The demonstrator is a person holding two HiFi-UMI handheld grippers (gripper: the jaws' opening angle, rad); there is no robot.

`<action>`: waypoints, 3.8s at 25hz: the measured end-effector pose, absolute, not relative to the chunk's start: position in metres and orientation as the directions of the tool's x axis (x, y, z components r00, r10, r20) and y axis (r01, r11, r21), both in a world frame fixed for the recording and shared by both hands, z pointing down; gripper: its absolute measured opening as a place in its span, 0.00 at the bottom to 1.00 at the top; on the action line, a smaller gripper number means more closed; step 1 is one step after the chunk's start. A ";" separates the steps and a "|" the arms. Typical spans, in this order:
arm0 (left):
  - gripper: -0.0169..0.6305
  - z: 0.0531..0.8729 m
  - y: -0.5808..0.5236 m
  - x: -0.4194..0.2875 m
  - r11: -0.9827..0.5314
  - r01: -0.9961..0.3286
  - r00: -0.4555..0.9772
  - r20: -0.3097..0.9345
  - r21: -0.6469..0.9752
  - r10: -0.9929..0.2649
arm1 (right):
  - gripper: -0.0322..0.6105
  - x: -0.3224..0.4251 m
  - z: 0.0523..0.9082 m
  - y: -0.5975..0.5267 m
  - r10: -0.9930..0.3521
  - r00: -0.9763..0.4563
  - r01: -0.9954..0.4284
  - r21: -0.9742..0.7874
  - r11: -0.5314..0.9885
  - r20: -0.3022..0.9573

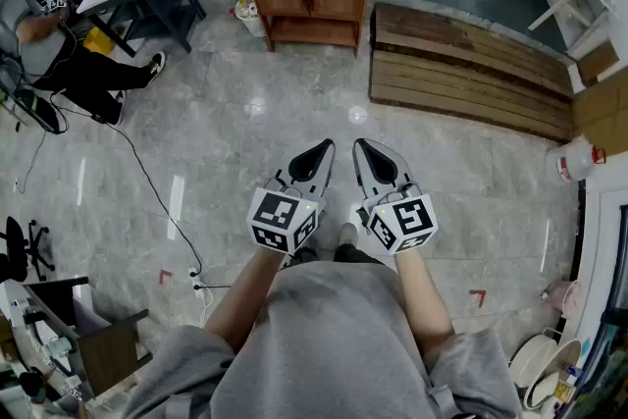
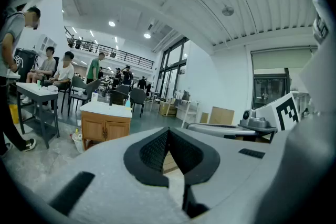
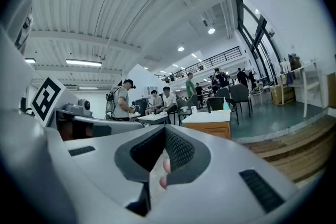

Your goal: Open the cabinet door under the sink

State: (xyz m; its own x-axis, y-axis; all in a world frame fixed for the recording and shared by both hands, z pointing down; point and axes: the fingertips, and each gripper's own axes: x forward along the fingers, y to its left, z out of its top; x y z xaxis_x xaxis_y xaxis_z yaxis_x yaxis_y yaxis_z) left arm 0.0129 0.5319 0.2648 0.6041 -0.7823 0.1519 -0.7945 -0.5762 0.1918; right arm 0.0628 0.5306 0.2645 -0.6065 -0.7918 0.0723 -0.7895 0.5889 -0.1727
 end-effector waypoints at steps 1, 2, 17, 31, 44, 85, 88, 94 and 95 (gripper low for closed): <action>0.04 0.265 0.532 0.016 -0.575 -0.796 0.603 0.153 0.191 -0.783 | 0.06 0.066 0.265 0.531 -0.789 -0.609 -0.787 -0.175 0.591 0.075; 0.04 0.264 0.532 0.020 -0.573 -0.797 0.601 0.154 0.190 -0.784 | 0.06 0.069 0.265 0.531 -0.786 -0.613 -0.785 -0.178 0.594 0.078; 0.04 0.275 0.514 0.063 -0.536 -0.832 0.555 0.196 0.146 -0.809 | 0.06 0.111 0.276 0.512 -0.761 -0.644 -0.758 -0.201 0.620 0.079; 0.04 0.291 0.438 0.048 -0.537 -0.831 0.557 0.223 0.145 -0.800 | 0.06 0.096 0.292 0.438 -0.763 -0.639 -0.763 -0.215 0.610 0.101; 0.04 0.303 0.318 -0.036 -0.533 -0.827 0.562 0.226 0.179 -0.796 | 0.07 0.017 0.305 0.319 -0.763 -0.628 -0.775 -0.213 0.596 0.151; 0.04 0.326 0.039 -0.063 -0.487 -0.850 0.526 0.299 0.199 -0.796 | 0.07 -0.006 0.335 0.033 -0.734 -0.651 -0.736 -0.395 0.550 0.192; 0.04 0.331 0.024 -0.063 -0.482 -0.854 0.521 0.314 0.199 -0.794 | 0.07 -0.005 0.340 0.017 -0.730 -0.653 -0.734 -0.408 0.543 0.202; 0.04 0.344 -0.007 -0.080 -0.484 -0.854 0.521 0.334 0.193 -0.786 | 0.07 -0.021 0.354 -0.012 -0.728 -0.647 -0.736 -0.436 0.518 0.226; 0.04 0.346 -0.013 -0.084 -0.485 -0.853 0.522 0.337 0.194 -0.783 | 0.07 -0.025 0.356 -0.017 -0.730 -0.644 -0.737 -0.439 0.513 0.229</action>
